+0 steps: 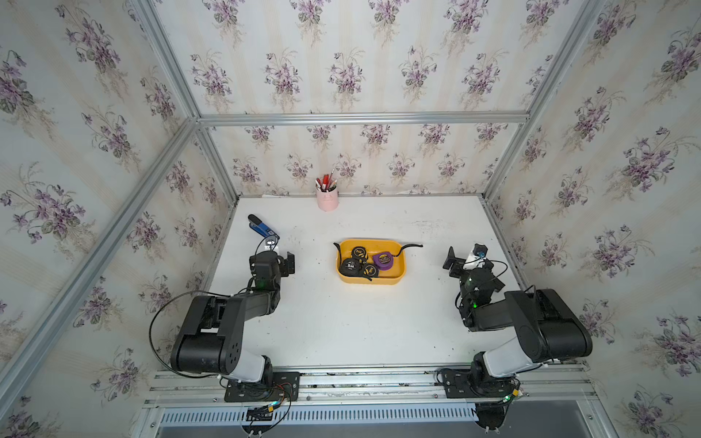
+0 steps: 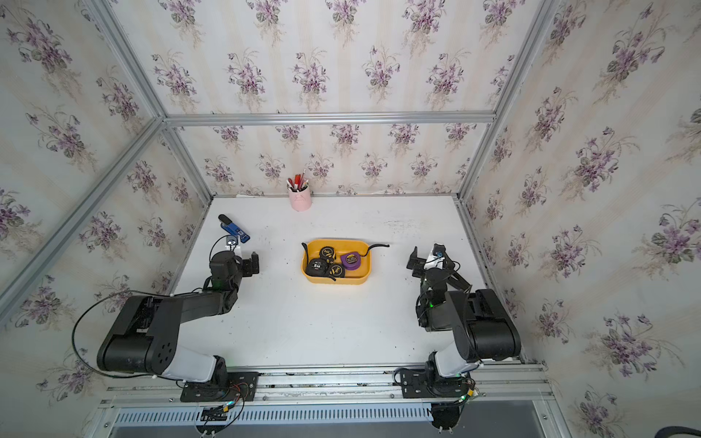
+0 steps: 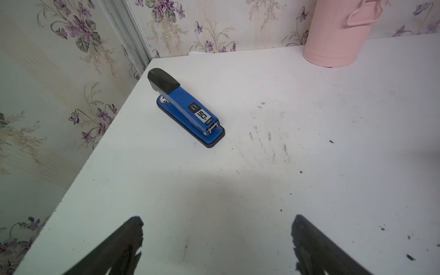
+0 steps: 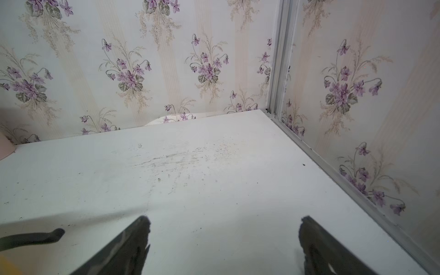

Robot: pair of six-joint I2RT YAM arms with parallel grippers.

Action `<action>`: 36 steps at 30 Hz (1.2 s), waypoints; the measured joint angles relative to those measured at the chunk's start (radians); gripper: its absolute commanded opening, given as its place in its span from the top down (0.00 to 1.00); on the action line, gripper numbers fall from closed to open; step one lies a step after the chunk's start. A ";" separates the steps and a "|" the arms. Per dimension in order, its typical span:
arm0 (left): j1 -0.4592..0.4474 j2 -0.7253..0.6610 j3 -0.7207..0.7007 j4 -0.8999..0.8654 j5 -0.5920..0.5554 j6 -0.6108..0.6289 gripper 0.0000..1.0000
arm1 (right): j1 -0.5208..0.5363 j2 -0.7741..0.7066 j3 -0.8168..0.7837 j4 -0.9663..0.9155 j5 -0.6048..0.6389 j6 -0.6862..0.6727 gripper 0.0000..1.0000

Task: Take the tape measure out of the storage box
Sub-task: Pick up the tape measure from the storage box.

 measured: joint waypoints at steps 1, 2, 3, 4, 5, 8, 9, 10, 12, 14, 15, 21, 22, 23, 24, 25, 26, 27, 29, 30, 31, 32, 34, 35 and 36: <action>0.000 0.000 0.000 0.000 0.000 0.000 0.00 | 0.000 0.000 0.000 0.000 0.000 0.000 0.00; 0.000 0.000 0.000 0.000 0.000 0.000 0.00 | 0.000 0.000 0.000 0.000 0.000 0.000 0.00; 0.000 0.000 0.000 0.000 0.000 0.000 0.00 | 0.000 0.000 0.000 0.000 0.000 0.000 0.00; 0.000 0.000 0.000 0.000 0.000 0.000 0.00 | 0.000 0.000 0.000 0.000 0.000 0.000 0.00; 0.000 0.000 0.000 0.000 0.000 0.000 0.00 | 0.000 0.000 0.000 0.000 0.000 0.000 0.00; 0.000 0.000 0.000 0.000 0.000 0.000 0.00 | 0.000 0.000 0.000 0.000 0.000 0.000 0.00; 0.000 0.000 0.000 0.000 0.000 0.000 0.00 | 0.000 0.000 0.000 0.000 0.000 0.000 0.00; 0.000 0.000 0.000 0.000 0.000 0.000 0.00 | 0.000 0.000 0.000 0.000 0.000 0.000 0.00; 0.000 0.000 0.000 0.000 0.000 0.000 0.00 | 0.000 0.000 0.000 0.000 0.000 0.000 0.00; 0.000 0.000 0.000 0.000 0.000 0.000 0.00 | 0.000 0.000 0.000 0.000 0.000 0.000 0.00; 0.000 0.000 0.000 0.000 0.000 0.000 0.00 | 0.000 0.000 0.000 0.000 0.000 0.000 0.00; 0.000 0.000 0.000 0.000 0.000 0.000 0.00 | 0.000 0.000 0.000 0.000 0.000 0.000 0.00; 0.000 0.000 0.000 0.000 0.000 0.000 0.00 | 0.000 0.000 0.000 0.000 0.000 0.000 0.00; 0.000 0.000 0.000 0.000 0.000 0.000 0.00 | 0.000 0.000 0.000 0.000 0.000 0.000 0.00; 0.000 0.000 0.000 0.000 0.000 0.000 0.00 | 0.000 0.000 0.000 0.000 0.000 0.000 0.00; 0.000 0.000 0.000 0.000 0.000 0.000 0.00 | 0.000 0.000 0.000 0.000 0.000 0.000 0.00; 0.000 0.000 0.000 0.000 0.000 0.000 0.00 | 0.000 0.000 0.000 0.000 0.000 0.000 0.00; 0.000 0.000 0.000 0.000 0.000 0.000 0.00 | 0.000 0.000 0.000 0.000 0.000 0.000 0.00; 0.000 -0.002 -0.002 0.000 0.000 0.000 0.00 | 0.000 -0.003 0.000 -0.001 0.000 0.000 0.00; 0.000 -0.002 -0.002 0.000 0.000 0.000 0.00 | 0.000 -0.015 0.000 -0.011 0.001 0.001 0.00; -0.001 -0.006 -0.001 -0.005 0.000 0.000 0.00 | -0.001 -0.035 0.001 -0.030 0.002 0.002 0.00; -0.001 -0.018 0.003 -0.026 -0.001 0.000 0.00 | -0.002 -0.059 0.005 -0.043 0.004 0.002 0.00; -0.003 -0.048 0.026 -0.070 -0.001 0.000 0.00 | -0.004 -0.111 0.029 -0.105 0.009 0.005 0.00; -0.005 -0.063 0.048 -0.092 -0.002 0.000 0.00 | -0.004 -0.139 0.054 -0.146 0.015 0.009 0.00; -0.011 -0.083 0.071 -0.125 -0.009 0.000 0.00 | -0.004 -0.161 0.085 -0.194 0.024 0.020 0.00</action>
